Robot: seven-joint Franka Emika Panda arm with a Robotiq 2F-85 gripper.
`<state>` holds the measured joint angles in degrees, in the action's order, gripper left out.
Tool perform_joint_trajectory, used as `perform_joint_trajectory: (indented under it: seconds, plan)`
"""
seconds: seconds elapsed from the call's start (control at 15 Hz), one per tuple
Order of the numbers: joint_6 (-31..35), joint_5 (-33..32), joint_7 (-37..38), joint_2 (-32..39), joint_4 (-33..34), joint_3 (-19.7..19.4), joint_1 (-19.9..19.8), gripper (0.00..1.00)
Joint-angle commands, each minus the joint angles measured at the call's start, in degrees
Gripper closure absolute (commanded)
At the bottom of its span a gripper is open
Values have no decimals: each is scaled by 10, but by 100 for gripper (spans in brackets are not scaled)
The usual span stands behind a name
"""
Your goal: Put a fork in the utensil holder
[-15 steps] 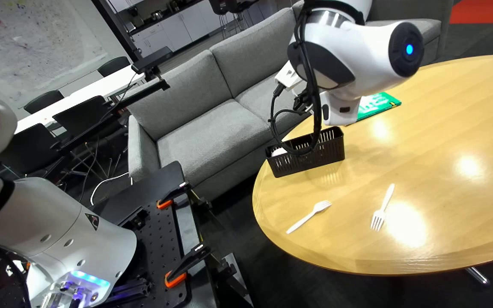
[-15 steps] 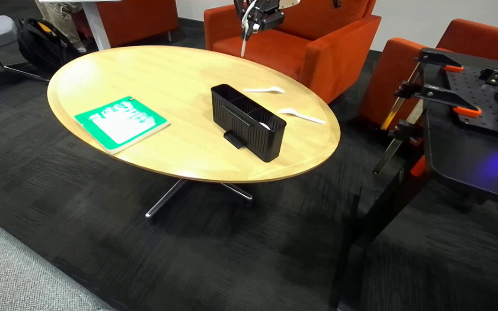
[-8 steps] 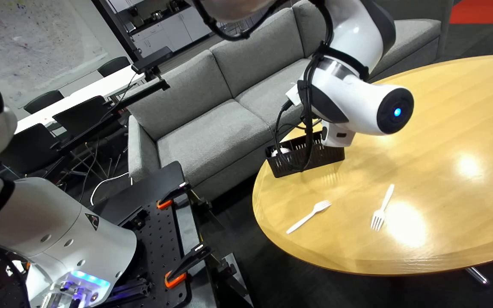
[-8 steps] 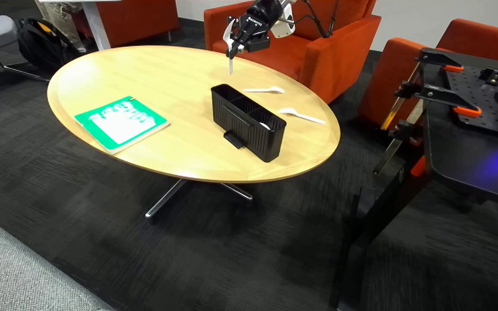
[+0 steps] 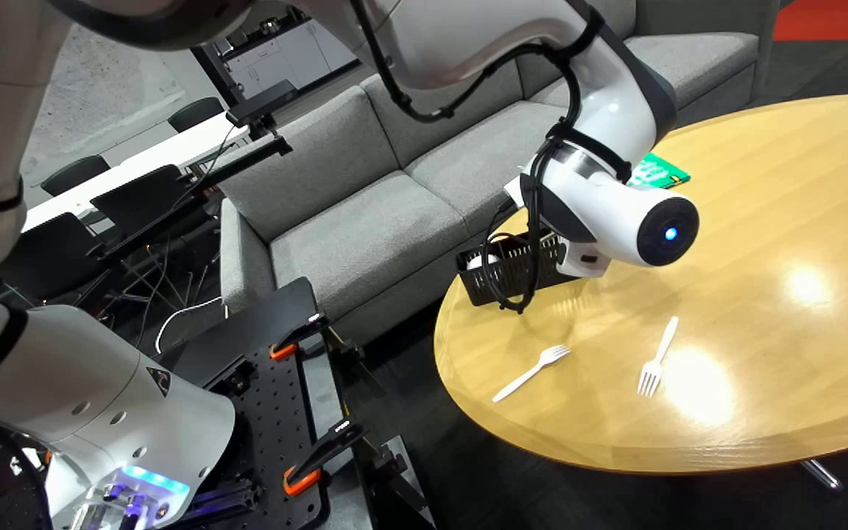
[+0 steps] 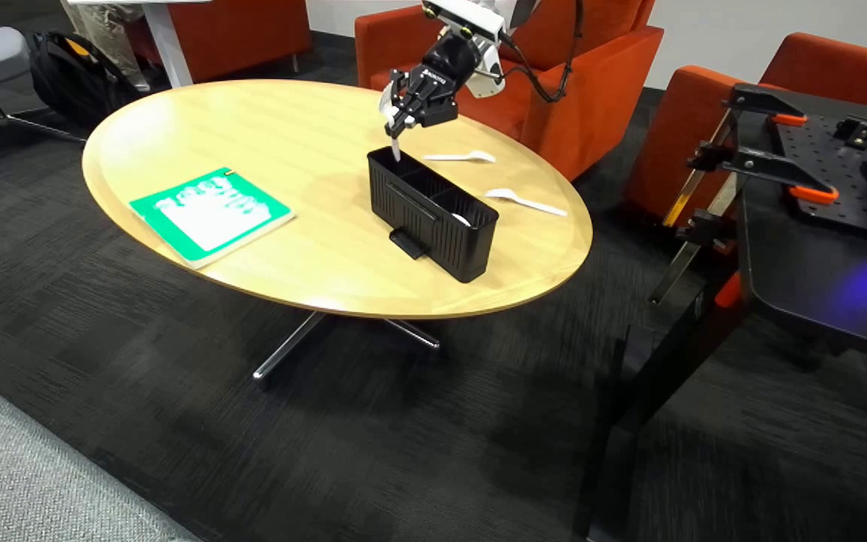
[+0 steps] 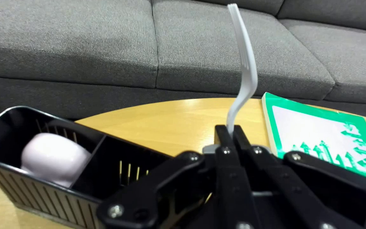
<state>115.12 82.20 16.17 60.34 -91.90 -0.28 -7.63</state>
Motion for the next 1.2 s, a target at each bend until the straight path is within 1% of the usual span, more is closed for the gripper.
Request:
perform_joint_trajectory:
  seconds: [0.0, 0.33, 0.4, 0.47, 0.6, 0.67, 0.8, 1.0, 1.07, 1.13]
  plan:
    - [28, 8, 27, 27, 33, -9, 19, 99]
    - [87, 11, 44, 41, 44, -8, 32, 99]
    - [94, 9, 45, 41, 44, -7, 32, 90]
    - [98, 7, 43, 40, 43, -5, 31, 69]
    - [99, 6, 38, 35, 38, -3, 30, 56]
    - [99, 7, 35, 32, 34, -2, 29, 47]
    - [95, 6, 28, 25, 27, -1, 27, 33]
    - [91, 6, 20, 14, 15, -1, 25, 9]
    - [90, 5, 17, 9, 11, -1, 25, 3]
    - [89, 4, 11, 1, 4, -1, 24, 0]
